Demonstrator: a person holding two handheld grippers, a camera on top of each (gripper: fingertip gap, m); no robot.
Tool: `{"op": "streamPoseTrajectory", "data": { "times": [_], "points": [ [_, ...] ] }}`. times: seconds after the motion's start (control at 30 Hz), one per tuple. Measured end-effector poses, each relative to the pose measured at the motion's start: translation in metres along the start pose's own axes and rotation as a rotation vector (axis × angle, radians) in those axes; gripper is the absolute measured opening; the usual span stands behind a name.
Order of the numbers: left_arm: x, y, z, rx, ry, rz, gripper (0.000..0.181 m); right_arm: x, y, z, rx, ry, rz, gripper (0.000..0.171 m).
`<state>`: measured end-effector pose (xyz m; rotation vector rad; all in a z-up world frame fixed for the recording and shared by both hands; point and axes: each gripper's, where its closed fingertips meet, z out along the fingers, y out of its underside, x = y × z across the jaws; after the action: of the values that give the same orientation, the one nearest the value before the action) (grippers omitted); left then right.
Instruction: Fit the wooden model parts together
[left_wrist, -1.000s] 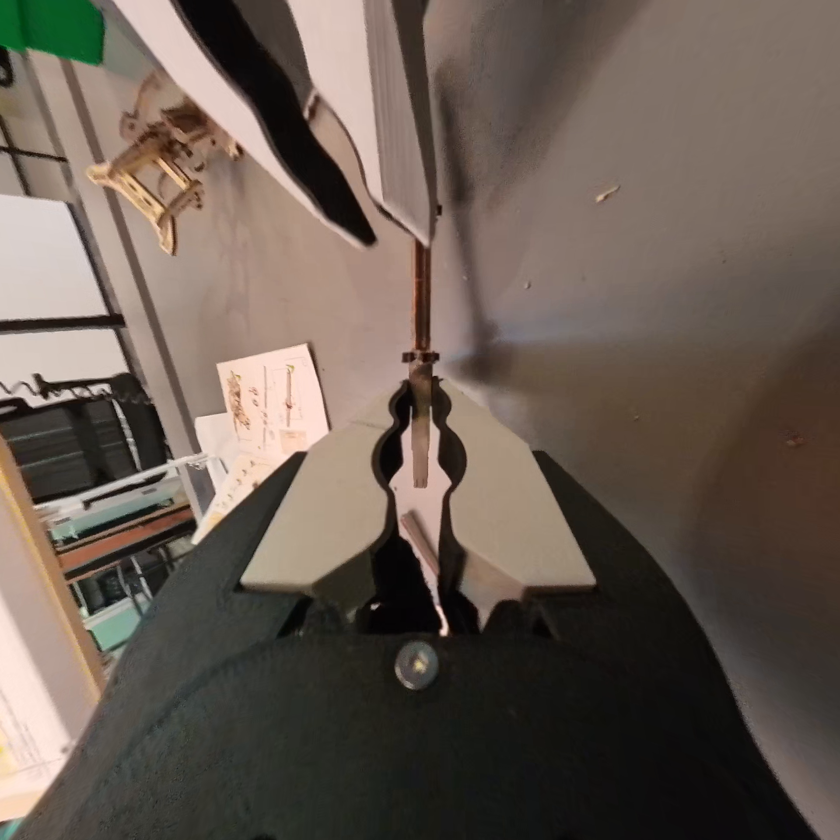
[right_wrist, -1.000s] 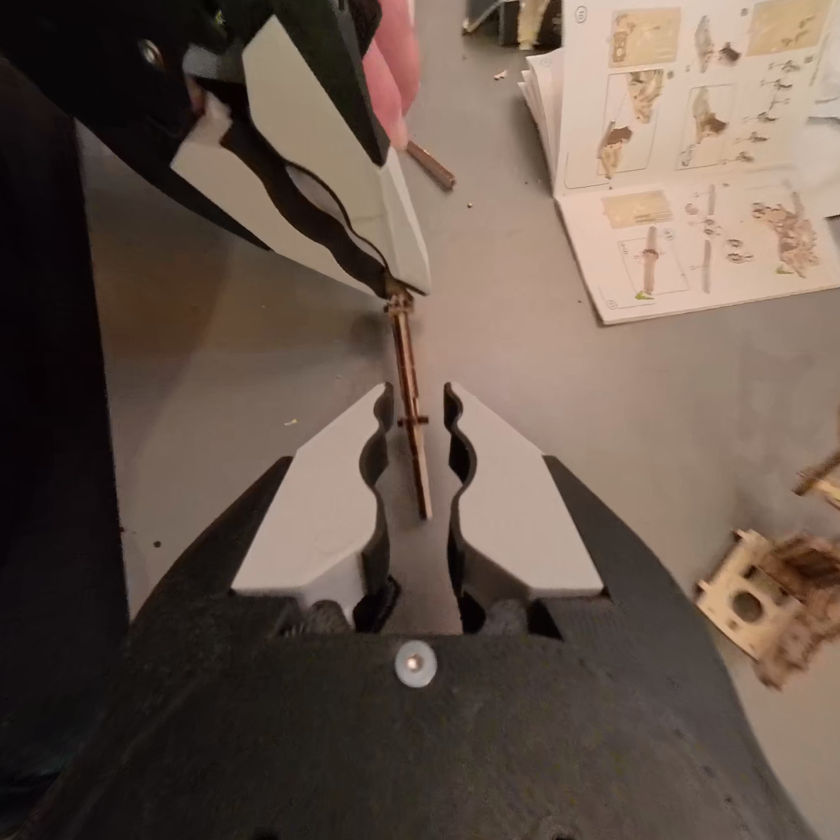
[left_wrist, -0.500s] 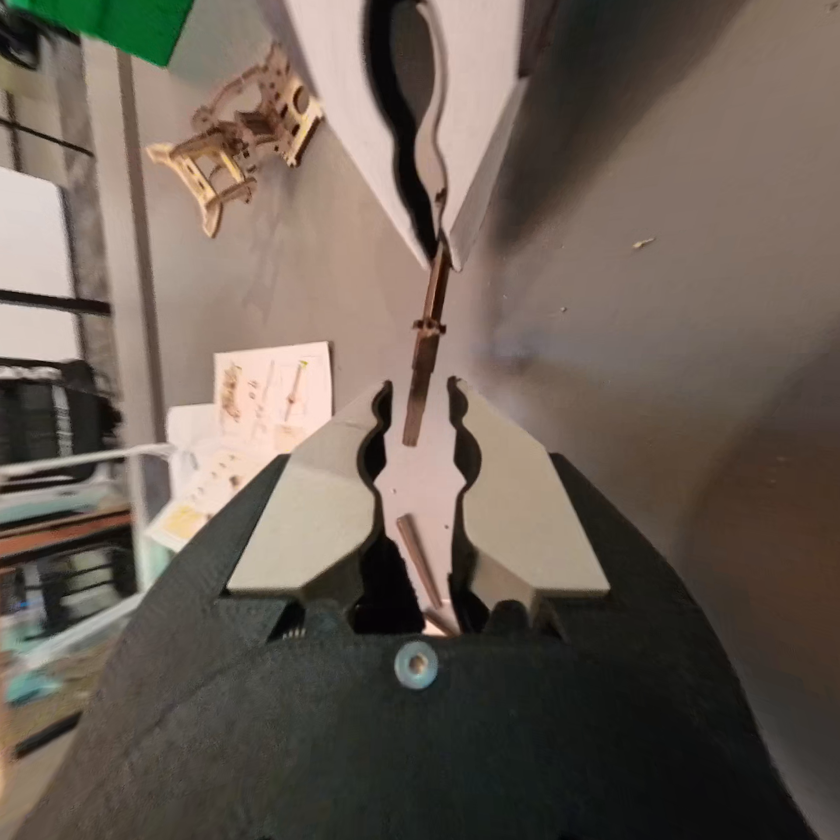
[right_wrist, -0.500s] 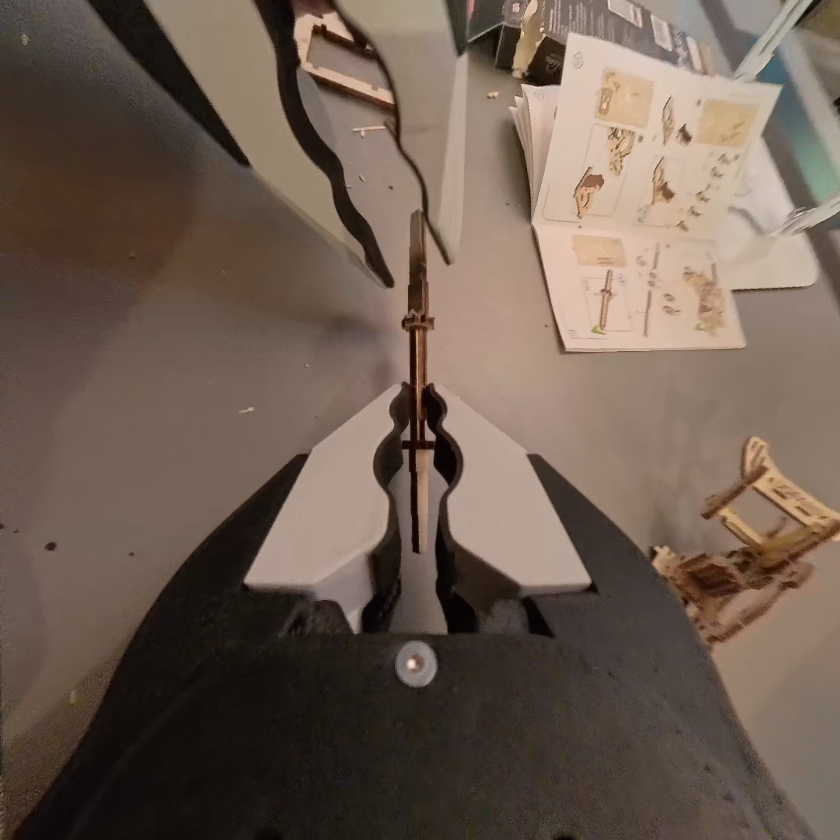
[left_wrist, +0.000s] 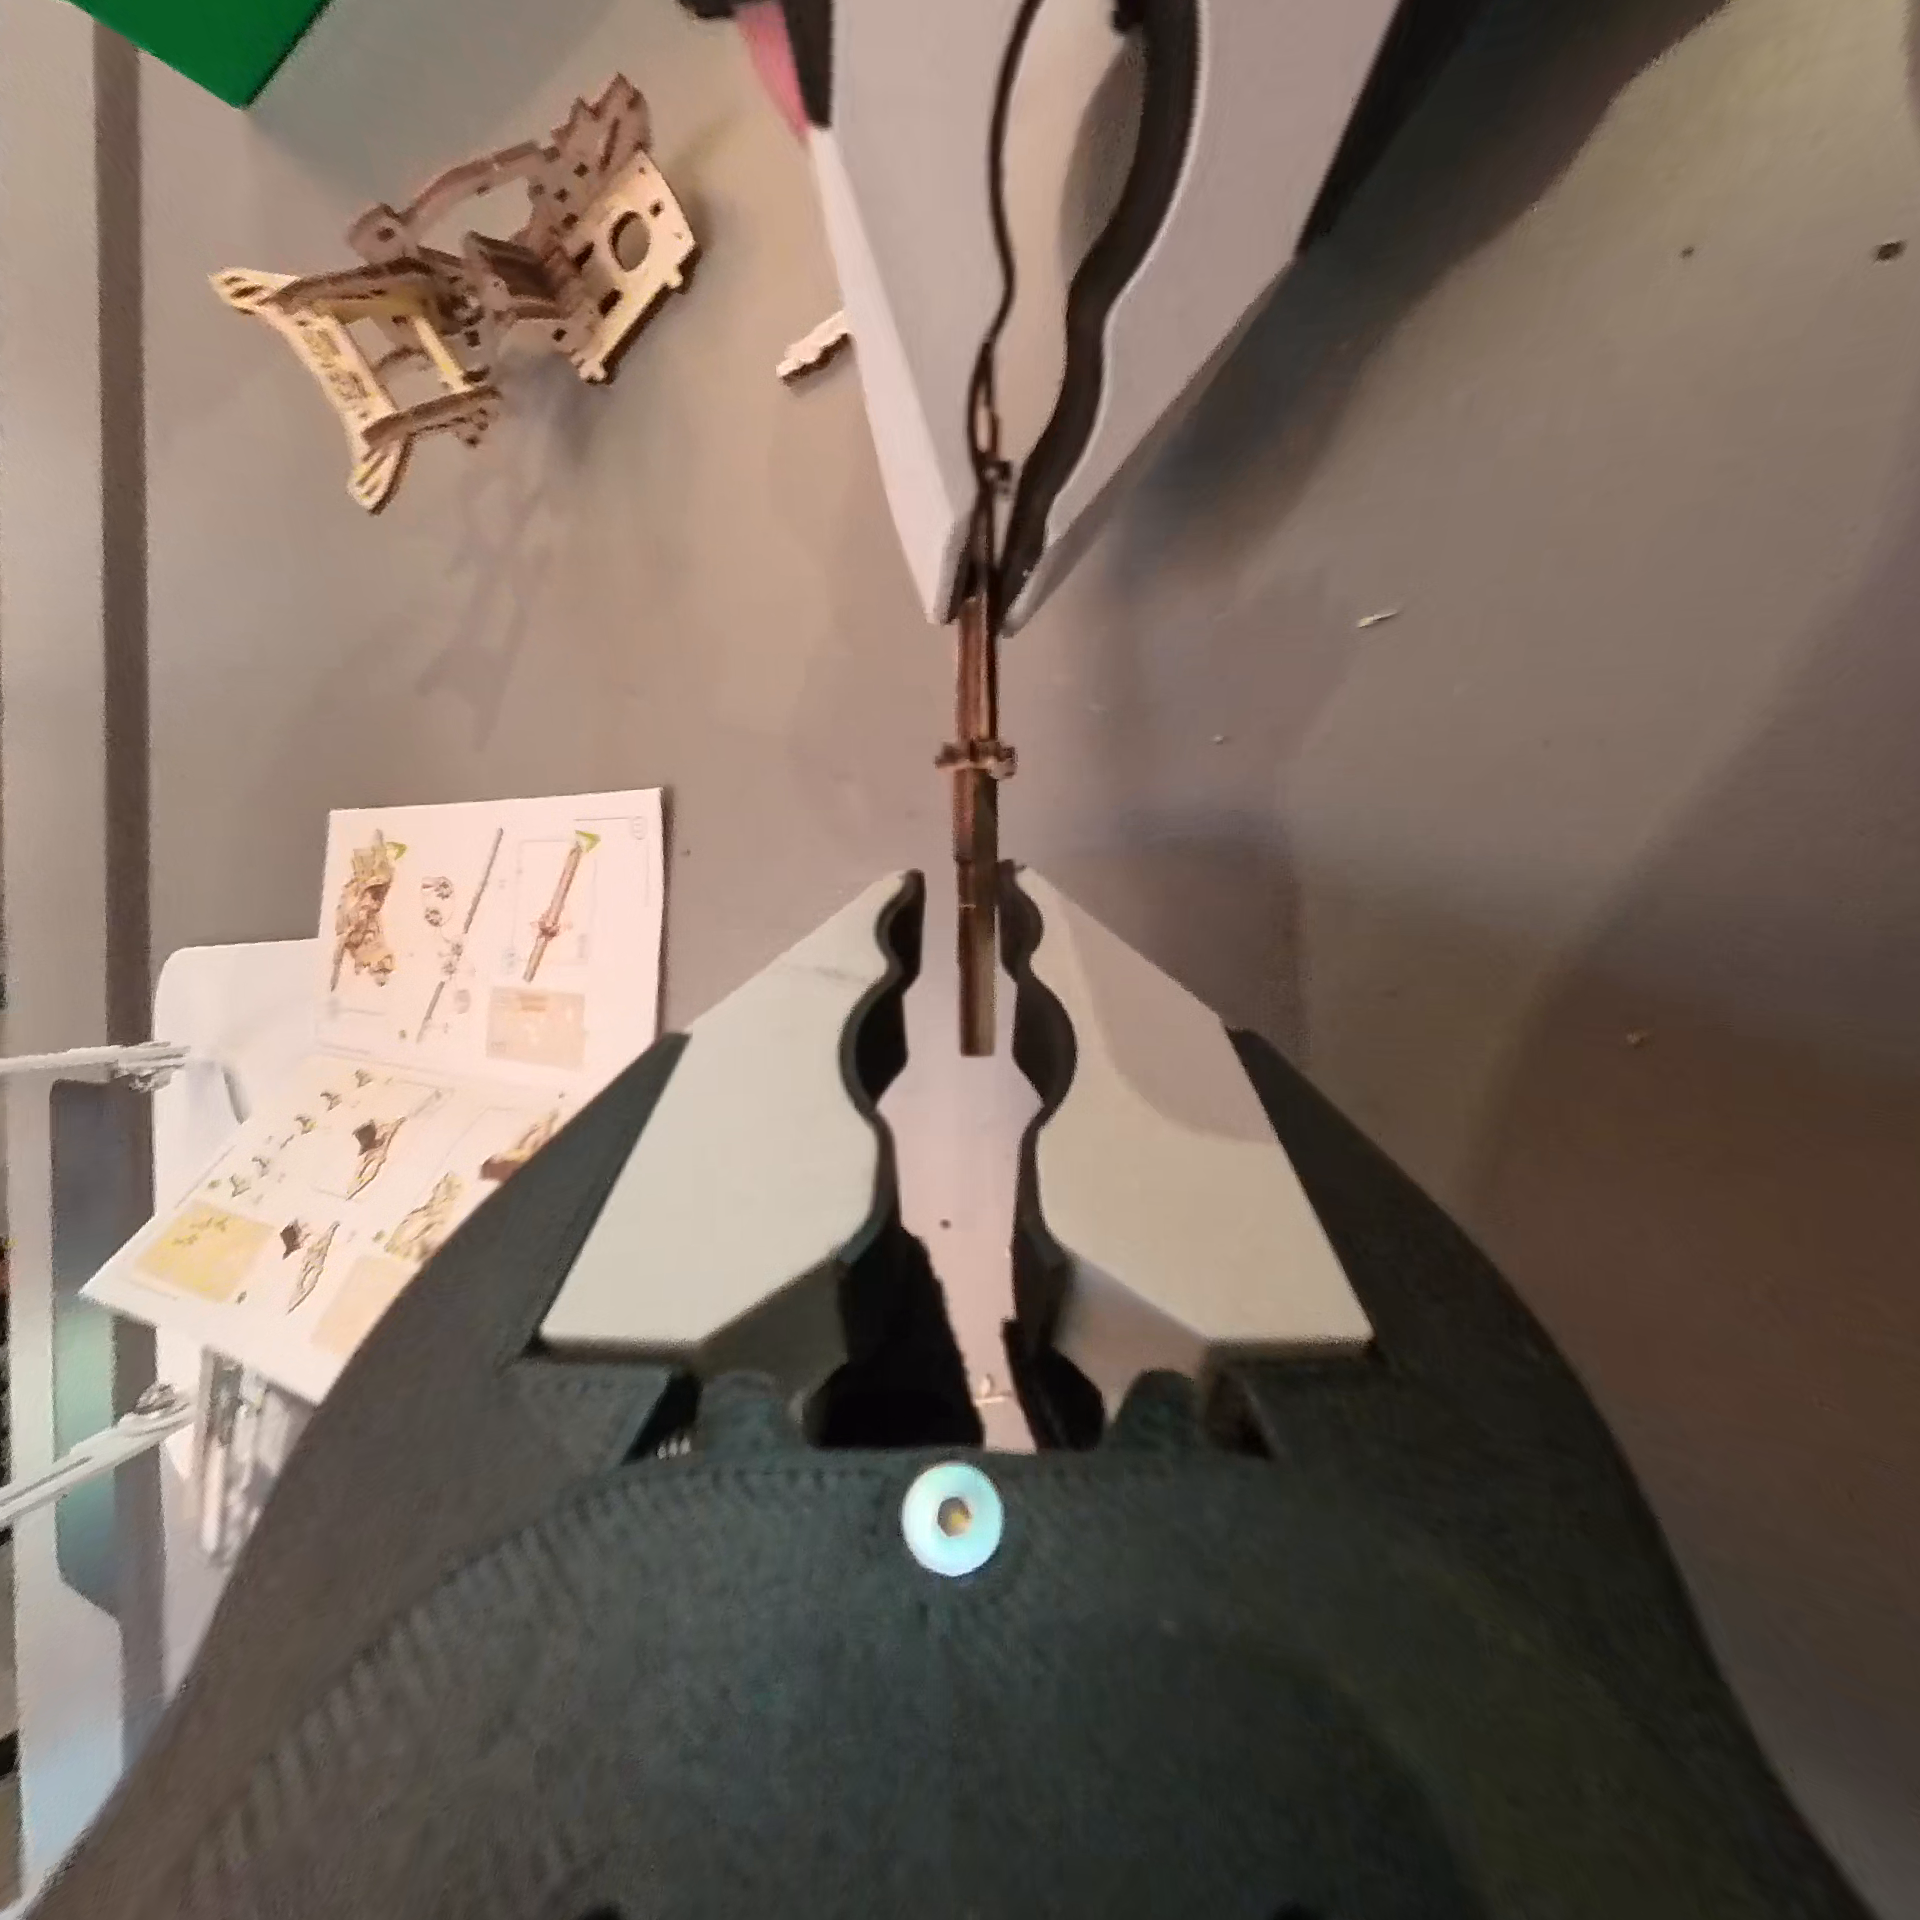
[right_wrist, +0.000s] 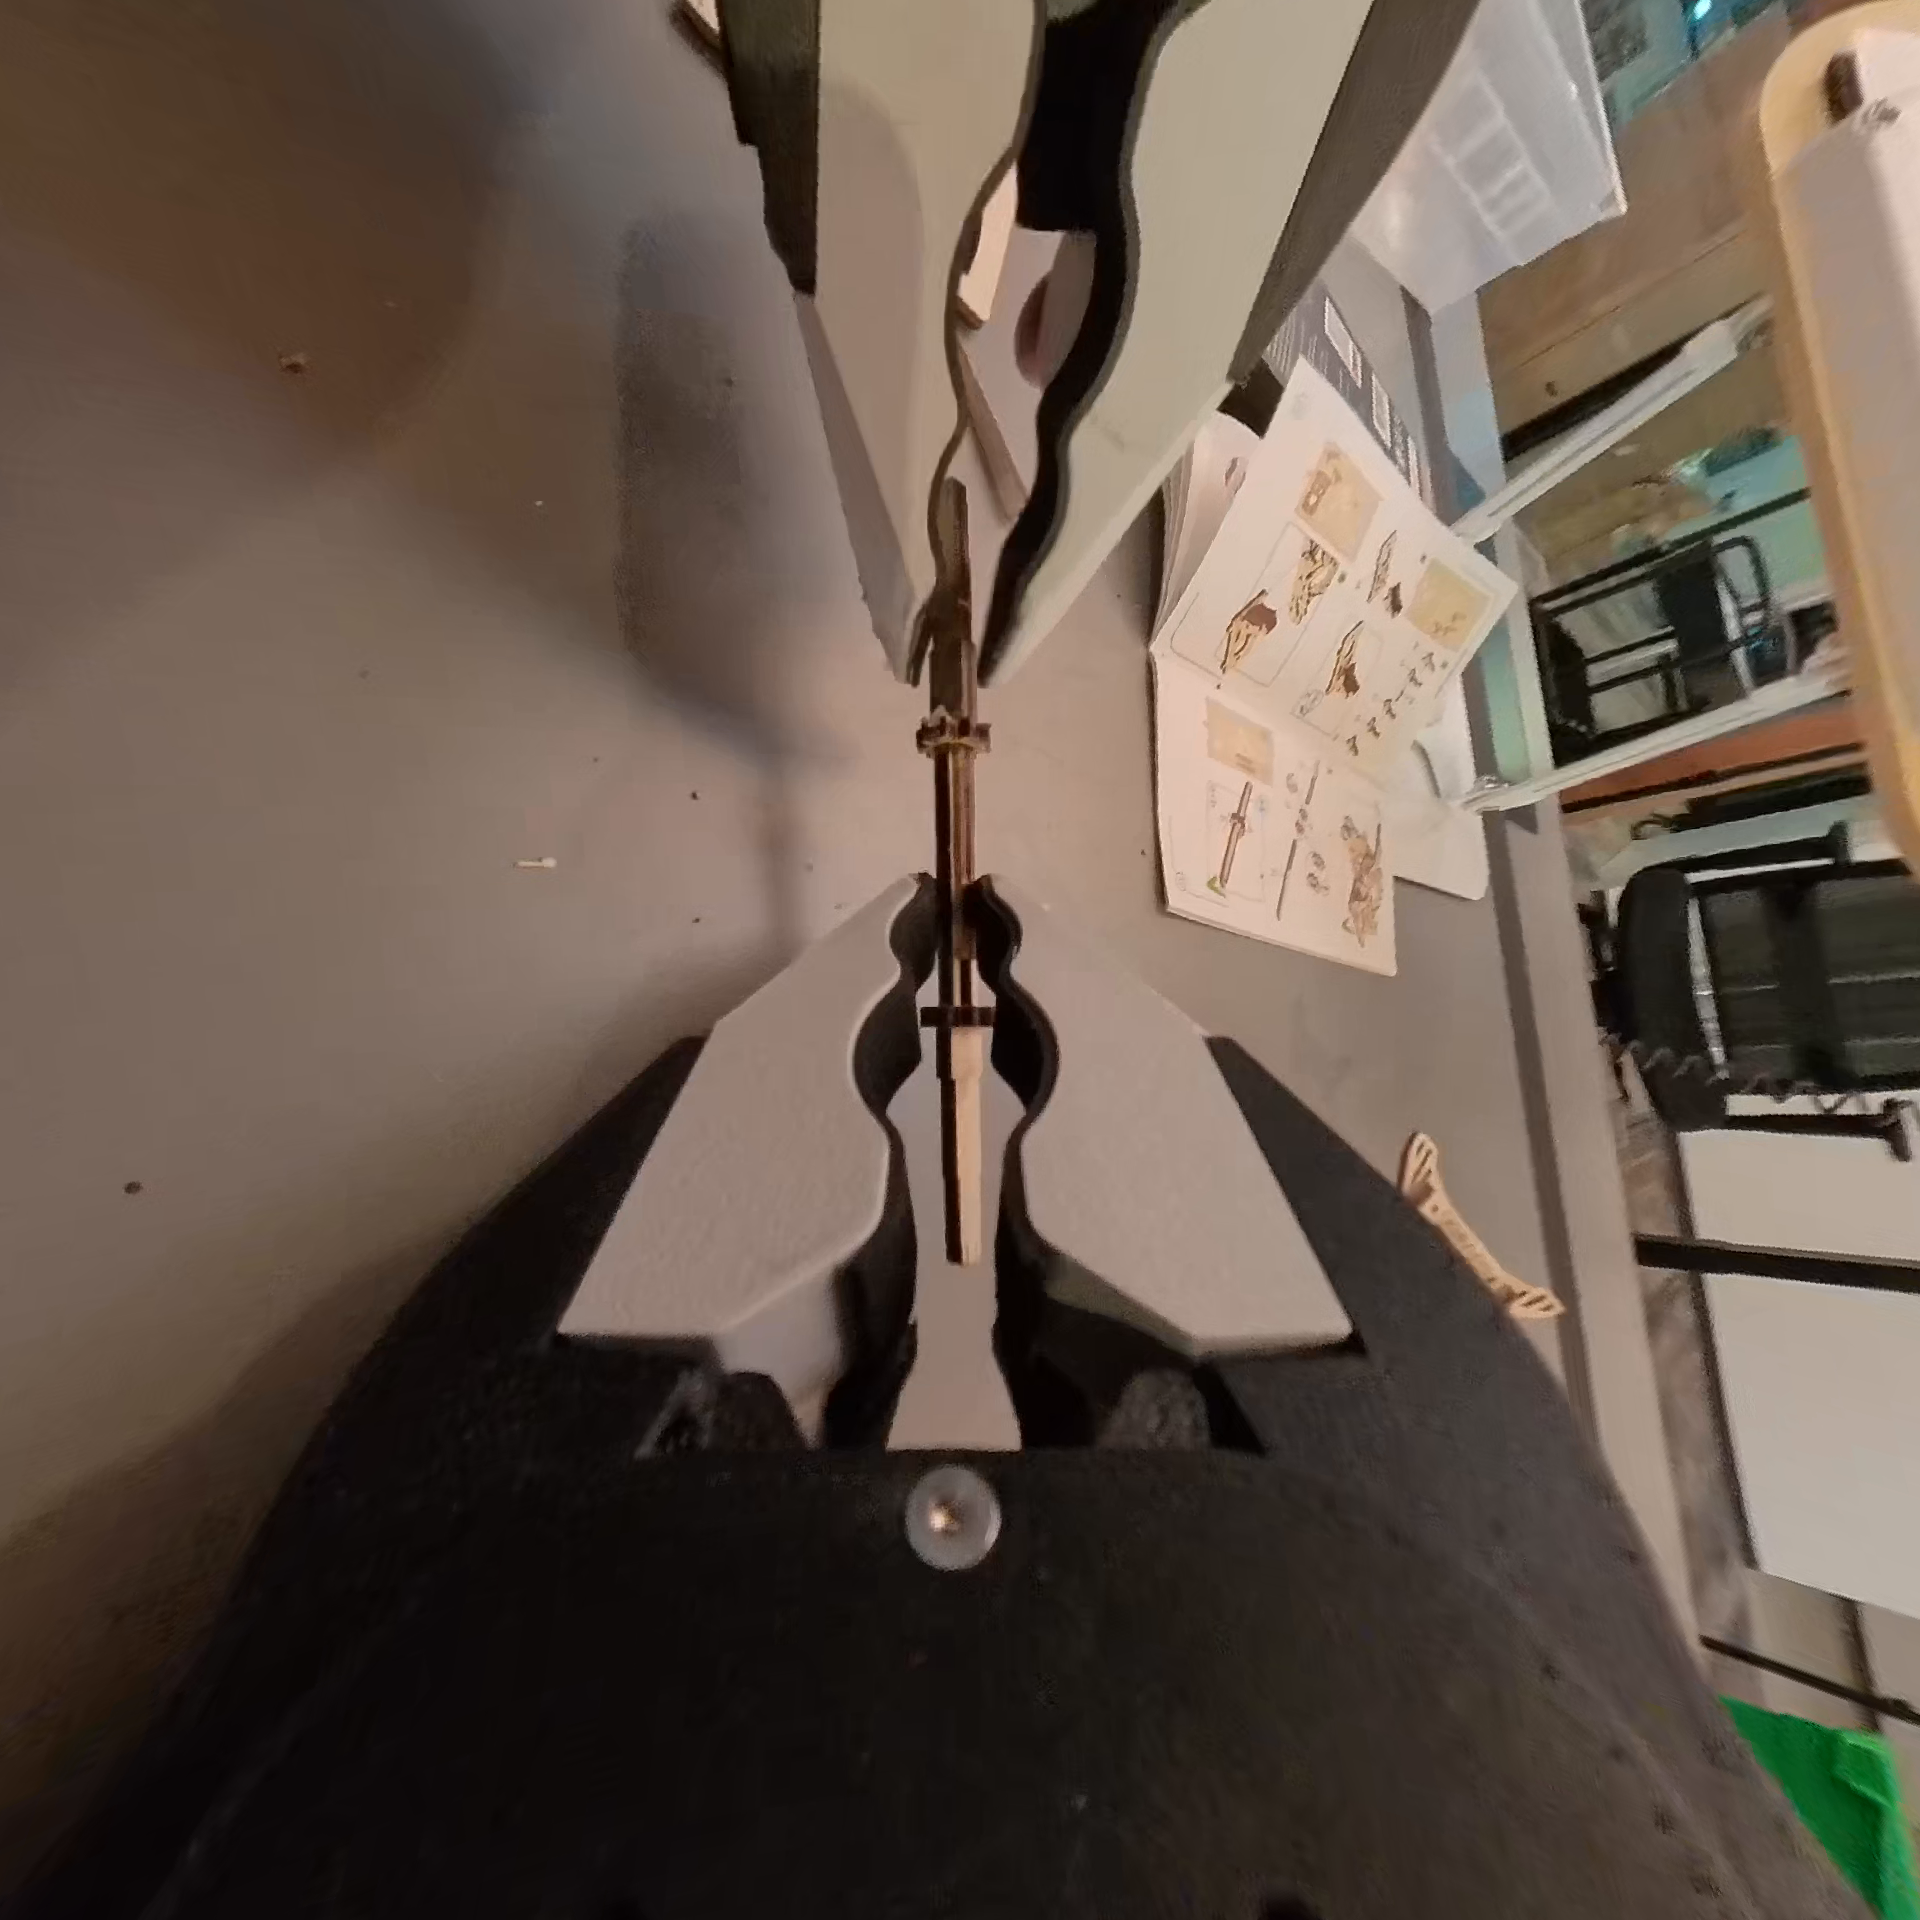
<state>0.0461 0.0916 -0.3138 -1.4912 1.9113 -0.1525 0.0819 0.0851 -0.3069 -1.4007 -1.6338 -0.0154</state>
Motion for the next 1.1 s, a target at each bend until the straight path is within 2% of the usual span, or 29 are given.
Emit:
{"op": "streamPoseTrajectory", "data": {
  "times": [0.17, 0.27, 0.4, 0.5, 0.63, 0.97, 1.1],
  "points": [
    [0.006, 0.000, 0.004, -0.007, 0.033, 0.007, 0.005, -0.002, 0.000, 0.001, -0.008, 0.028, -0.078, 0.004],
    [0.003, 0.000, 0.005, -0.019, 0.014, 0.007, 0.003, -0.001, 0.002, 0.003, -0.003, 0.020, -0.031, 0.004],
    [-0.001, 0.004, 0.005, -0.065, -0.039, 0.096, 0.001, 0.001, 0.001, 0.004, 0.016, -0.038, 0.082, 0.023],
    [0.001, 0.001, 0.006, -0.056, -0.036, 0.109, 0.001, 0.003, -0.004, 0.007, 0.023, -0.072, 0.111, 0.020],
    [-0.003, -0.002, 0.005, -0.051, -0.061, 0.123, 0.001, 0.000, -0.008, 0.014, 0.017, -0.115, 0.115, 0.004],
    [-0.004, 0.003, 0.009, -0.079, -0.071, 0.069, 0.002, 0.001, -0.014, 0.013, 0.067, -0.097, 0.122, 0.004],
    [-0.003, 0.008, 0.012, -0.123, -0.065, 0.082, 0.002, -0.002, -0.011, 0.018, 0.018, -0.094, 0.114, 0.003]
  ]
}}
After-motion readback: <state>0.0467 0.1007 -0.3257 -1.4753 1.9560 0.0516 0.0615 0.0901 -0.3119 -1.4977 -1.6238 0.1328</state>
